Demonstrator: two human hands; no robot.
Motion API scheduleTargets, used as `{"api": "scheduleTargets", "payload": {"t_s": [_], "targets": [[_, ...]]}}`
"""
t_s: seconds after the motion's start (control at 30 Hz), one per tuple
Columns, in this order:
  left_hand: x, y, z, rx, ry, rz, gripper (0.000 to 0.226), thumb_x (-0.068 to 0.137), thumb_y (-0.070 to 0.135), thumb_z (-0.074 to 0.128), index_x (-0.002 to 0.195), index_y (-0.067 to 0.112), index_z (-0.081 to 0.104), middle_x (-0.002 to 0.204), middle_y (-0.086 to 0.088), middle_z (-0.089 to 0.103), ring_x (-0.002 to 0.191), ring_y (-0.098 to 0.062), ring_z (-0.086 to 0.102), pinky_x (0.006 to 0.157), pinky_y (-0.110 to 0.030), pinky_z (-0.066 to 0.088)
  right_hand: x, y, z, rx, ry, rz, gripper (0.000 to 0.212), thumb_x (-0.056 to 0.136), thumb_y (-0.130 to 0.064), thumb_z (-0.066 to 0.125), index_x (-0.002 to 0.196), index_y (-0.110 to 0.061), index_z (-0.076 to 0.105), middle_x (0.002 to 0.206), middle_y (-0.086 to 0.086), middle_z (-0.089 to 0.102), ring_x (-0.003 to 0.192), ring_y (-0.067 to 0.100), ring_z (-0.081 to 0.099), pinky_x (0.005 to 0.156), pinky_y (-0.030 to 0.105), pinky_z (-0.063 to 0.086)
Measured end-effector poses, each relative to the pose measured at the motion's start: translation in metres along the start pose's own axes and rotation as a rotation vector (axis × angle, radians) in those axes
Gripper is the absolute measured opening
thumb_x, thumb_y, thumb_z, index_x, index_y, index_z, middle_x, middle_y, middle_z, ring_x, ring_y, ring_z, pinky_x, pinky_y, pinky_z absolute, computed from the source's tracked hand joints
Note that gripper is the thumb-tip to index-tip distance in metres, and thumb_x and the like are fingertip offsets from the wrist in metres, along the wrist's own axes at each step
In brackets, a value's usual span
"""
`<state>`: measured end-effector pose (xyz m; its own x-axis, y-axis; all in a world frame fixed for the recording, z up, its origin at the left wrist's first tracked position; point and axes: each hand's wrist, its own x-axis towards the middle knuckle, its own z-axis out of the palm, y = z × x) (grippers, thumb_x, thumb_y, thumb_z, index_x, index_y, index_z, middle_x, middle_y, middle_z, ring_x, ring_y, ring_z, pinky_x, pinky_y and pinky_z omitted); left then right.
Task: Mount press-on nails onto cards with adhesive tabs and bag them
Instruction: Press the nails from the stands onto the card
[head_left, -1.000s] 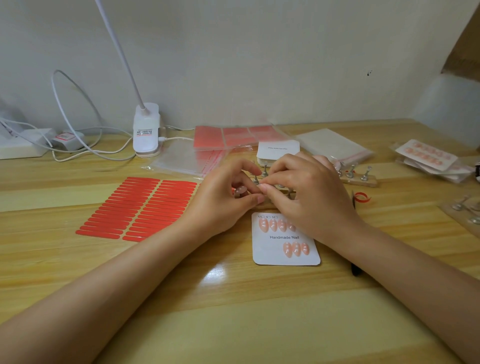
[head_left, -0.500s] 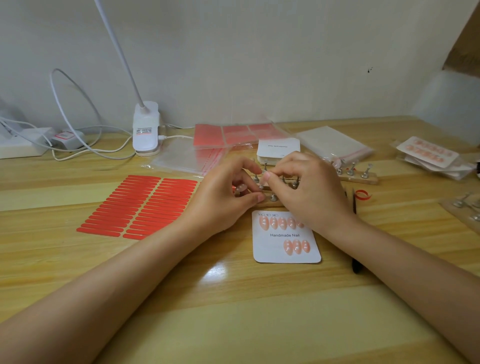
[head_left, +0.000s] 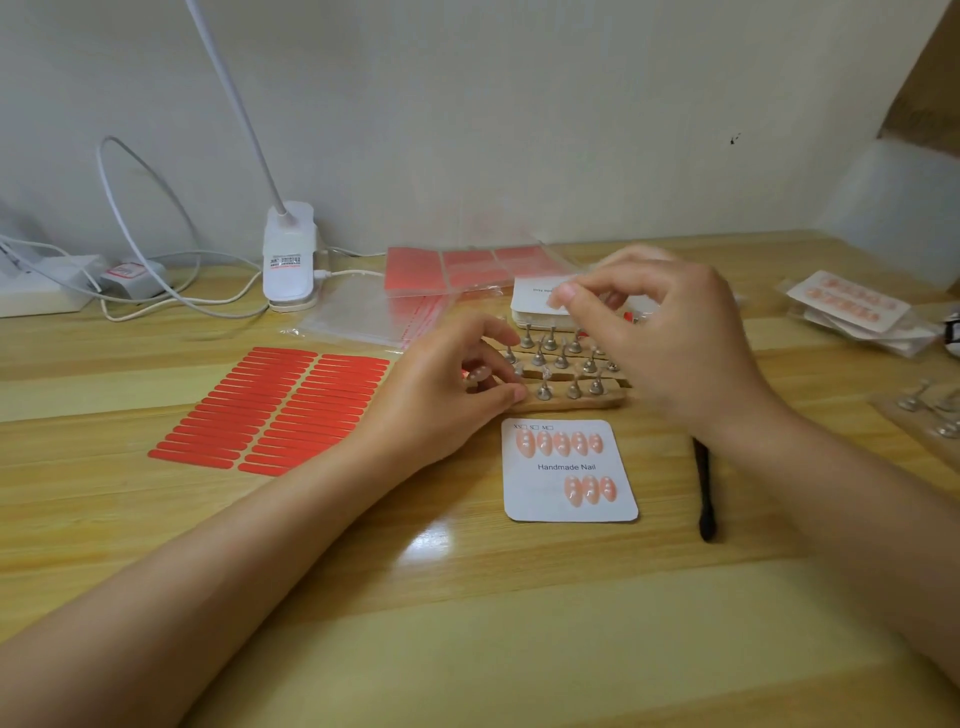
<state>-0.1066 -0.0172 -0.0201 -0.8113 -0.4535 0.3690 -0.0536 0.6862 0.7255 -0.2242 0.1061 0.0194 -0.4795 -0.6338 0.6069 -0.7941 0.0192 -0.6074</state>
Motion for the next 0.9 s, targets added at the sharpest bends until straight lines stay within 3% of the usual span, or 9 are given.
{"api": "scheduleTargets", "payload": {"t_s": [0.17,0.27,0.37,0.47,0.6,0.7,0.9], "targets": [[0.003,0.007,-0.013,-0.019,-0.162,-0.057,0.039,0.078,0.018,0.072,0.111,0.024,0.052,0.092,0.009,0.066,0.085,-0.009,0.059,0.071,-0.006,0.042,-0.005,-0.012,-0.021,0.019,-0.057,-0.075,0.009,0.085,-0.026,0.063,0.079,-0.032,0.068,0.078,-0.014,0.060,0.072,0.003,0.054,0.070,0.013,0.042],[0.006,0.011,-0.025,0.045,-0.227,-0.065,0.043,0.080,0.017,0.069,0.117,0.026,0.049,0.104,0.008,0.060,0.093,-0.001,0.057,0.074,-0.003,0.041,-0.026,-0.010,-0.022,0.014,-0.151,-0.079,0.011,0.082,-0.030,0.063,0.080,-0.023,0.072,0.076,-0.008,0.062,0.074,0.008,0.056,0.075,0.026,0.045],[0.005,0.021,-0.035,0.197,-0.111,0.087,0.033,0.081,0.014,0.066,0.111,0.024,0.055,0.107,0.005,0.059,0.095,0.001,0.053,0.073,0.002,0.034,-0.047,-0.003,-0.020,-0.028,-0.181,-0.115,0.009,0.082,-0.028,0.068,0.078,-0.021,0.073,0.075,-0.009,0.061,0.074,0.008,0.058,0.078,0.038,0.046],[-0.002,0.031,-0.038,0.280,-0.097,0.291,0.013,0.083,0.014,0.065,0.096,0.017,0.065,0.091,0.003,0.064,0.079,-0.006,0.055,0.071,-0.006,0.039,-0.058,0.003,-0.016,-0.083,-0.191,-0.111,0.013,0.077,-0.028,0.064,0.080,-0.021,0.075,0.075,-0.009,0.061,0.076,0.011,0.058,0.075,0.043,0.046],[-0.025,0.027,-0.033,0.332,-0.277,0.386,0.027,0.081,0.035,0.055,0.093,0.016,0.070,0.081,0.008,0.062,0.073,-0.007,0.056,0.066,-0.030,0.049,-0.063,0.006,-0.010,-0.144,-0.217,-0.128,0.012,0.077,-0.028,0.065,0.072,-0.024,0.075,0.072,-0.012,0.057,0.073,0.004,0.052,0.072,0.032,0.038],[-0.041,0.022,-0.026,0.365,-0.269,0.382,0.027,0.081,0.037,0.058,0.094,0.018,0.072,0.083,0.006,0.064,0.074,-0.010,0.059,0.064,-0.029,0.049,-0.065,0.006,-0.008,-0.221,-0.253,-0.160,0.012,0.077,-0.029,0.065,0.069,-0.027,0.074,0.071,-0.014,0.056,0.073,-0.002,0.044,0.071,0.024,0.028],[-0.051,0.015,-0.017,0.306,-0.246,0.284,0.026,0.078,0.038,0.065,0.098,0.023,0.073,0.086,0.009,0.060,0.076,-0.005,0.055,0.064,-0.027,0.047,-0.069,0.004,-0.006,-0.358,-0.250,-0.313,0.025,0.083,-0.036,0.054,0.075,-0.025,0.075,0.074,-0.010,0.060,0.071,0.010,0.052,0.070,0.026,0.030]]}}
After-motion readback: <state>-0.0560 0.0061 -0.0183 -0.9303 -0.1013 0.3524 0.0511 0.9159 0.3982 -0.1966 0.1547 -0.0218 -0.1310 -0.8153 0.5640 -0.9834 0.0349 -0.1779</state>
